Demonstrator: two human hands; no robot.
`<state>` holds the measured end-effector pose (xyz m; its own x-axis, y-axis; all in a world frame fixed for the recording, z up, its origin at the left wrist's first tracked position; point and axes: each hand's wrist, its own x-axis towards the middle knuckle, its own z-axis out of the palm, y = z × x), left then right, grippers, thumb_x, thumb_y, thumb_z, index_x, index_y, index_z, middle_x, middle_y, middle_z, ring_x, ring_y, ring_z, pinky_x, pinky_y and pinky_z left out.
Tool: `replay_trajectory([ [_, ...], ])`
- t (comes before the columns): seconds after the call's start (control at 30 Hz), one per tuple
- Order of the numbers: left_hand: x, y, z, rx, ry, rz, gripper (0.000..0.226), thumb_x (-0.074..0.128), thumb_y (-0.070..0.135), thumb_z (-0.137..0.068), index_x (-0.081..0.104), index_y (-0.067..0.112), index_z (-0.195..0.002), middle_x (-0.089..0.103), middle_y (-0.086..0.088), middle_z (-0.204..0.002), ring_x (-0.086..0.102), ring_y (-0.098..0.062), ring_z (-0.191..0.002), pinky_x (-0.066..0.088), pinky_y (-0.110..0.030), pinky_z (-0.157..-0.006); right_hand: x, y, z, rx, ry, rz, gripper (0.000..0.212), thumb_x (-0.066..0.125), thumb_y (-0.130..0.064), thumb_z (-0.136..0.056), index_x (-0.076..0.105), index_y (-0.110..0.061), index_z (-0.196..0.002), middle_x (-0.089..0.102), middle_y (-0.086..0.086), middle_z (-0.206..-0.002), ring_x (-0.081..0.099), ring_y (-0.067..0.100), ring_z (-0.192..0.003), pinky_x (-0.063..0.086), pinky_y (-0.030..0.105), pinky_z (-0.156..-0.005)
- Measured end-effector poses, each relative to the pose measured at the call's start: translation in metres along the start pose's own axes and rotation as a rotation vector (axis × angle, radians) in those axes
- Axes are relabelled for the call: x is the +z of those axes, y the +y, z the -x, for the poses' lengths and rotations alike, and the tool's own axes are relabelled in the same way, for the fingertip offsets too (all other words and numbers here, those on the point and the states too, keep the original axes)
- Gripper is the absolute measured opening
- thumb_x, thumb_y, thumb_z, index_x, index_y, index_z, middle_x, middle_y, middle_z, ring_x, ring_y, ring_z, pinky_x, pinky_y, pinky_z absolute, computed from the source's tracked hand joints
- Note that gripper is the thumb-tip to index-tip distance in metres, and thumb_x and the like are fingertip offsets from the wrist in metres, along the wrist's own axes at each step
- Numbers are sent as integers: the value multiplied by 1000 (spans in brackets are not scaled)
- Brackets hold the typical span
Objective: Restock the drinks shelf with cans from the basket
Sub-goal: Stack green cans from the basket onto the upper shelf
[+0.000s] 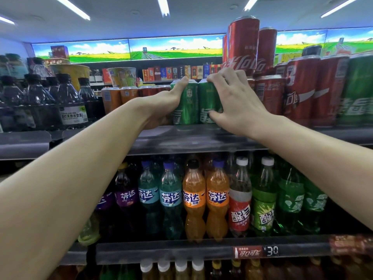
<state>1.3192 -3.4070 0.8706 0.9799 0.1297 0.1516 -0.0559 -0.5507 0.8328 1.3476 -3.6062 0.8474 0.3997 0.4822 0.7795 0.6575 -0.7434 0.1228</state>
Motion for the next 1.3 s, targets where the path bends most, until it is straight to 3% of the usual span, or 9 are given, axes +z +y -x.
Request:
replay_trajectory([
  [0.07,1,2,3,1,14,2,89,25,85,-91,57,19,-143,67,0,-137,57,-17,-133,35,-37,-119,0,-5,-1,-28,7,52,75,73,-31,-85,38,-14,-149,40,12,-146,34,34,-135,39,45,-112],
  [0.3,-5,-10,-14,-6,-13,43,147,42,112,-33,51,24,-150,54,-4,-155,43,-27,-148,25,-52,-126,-1,-4,-2,-53,-17,177,60,70,-35,-86,51,-26,-143,42,6,-147,31,32,-139,34,46,-109],
  [0.5,1,-6,-12,-48,48,5,154,30,114,-33,44,23,-157,42,-6,-164,34,-31,-153,18,-56,-127,-2,-12,-3,-12,-51,186,64,70,-32,-85,46,-24,-144,39,7,-150,27,33,-142,32,45,-112],
  [0.67,10,3,6,-40,185,-157,118,22,93,-85,-2,10,-166,21,-18,-171,23,-37,-157,19,-55,-127,-6,-24,6,-3,88,88,58,66,-28,-87,51,-18,-141,47,10,-142,39,34,-133,39,46,-107],
  [0.73,10,4,17,22,237,-220,109,24,83,-94,-9,6,-164,33,-25,-164,37,-39,-149,30,-54,-122,-8,-33,14,-17,185,15,52,65,-25,-85,55,-15,-136,53,11,-132,46,34,-124,43,45,-102],
  [0.83,8,-4,50,264,392,-252,86,36,69,-102,21,4,-157,66,-16,-122,66,-26,-108,52,-41,-90,-8,-51,38,-3,242,-154,45,64,-22,-86,59,-13,-130,58,10,-123,51,29,-115,43,36,-98],
  [0.97,35,-75,120,653,700,-243,28,51,32,-104,53,4,-112,58,0,-93,54,-11,-81,44,-21,-74,11,-86,100,75,190,-498,29,64,-18,-88,63,-11,-116,62,4,-105,58,19,-98,47,28,-85],
  [1.07,81,-164,171,583,547,-303,13,56,17,-102,56,4,-103,57,0,-88,52,-12,-77,43,-23,-71,50,-114,162,150,7,-703,23,67,-11,-87,64,-12,-111,63,1,-99,60,14,-89,50,24,-78],
  [1.3,202,-371,247,-8,42,-301,6,53,28,-105,52,22,-104,60,5,-90,60,-14,-78,53,-48,-73,188,-165,351,612,-581,-892,25,65,-5,-89,63,-17,-111,62,-3,-94,57,10,-82,42,12,-68],
])
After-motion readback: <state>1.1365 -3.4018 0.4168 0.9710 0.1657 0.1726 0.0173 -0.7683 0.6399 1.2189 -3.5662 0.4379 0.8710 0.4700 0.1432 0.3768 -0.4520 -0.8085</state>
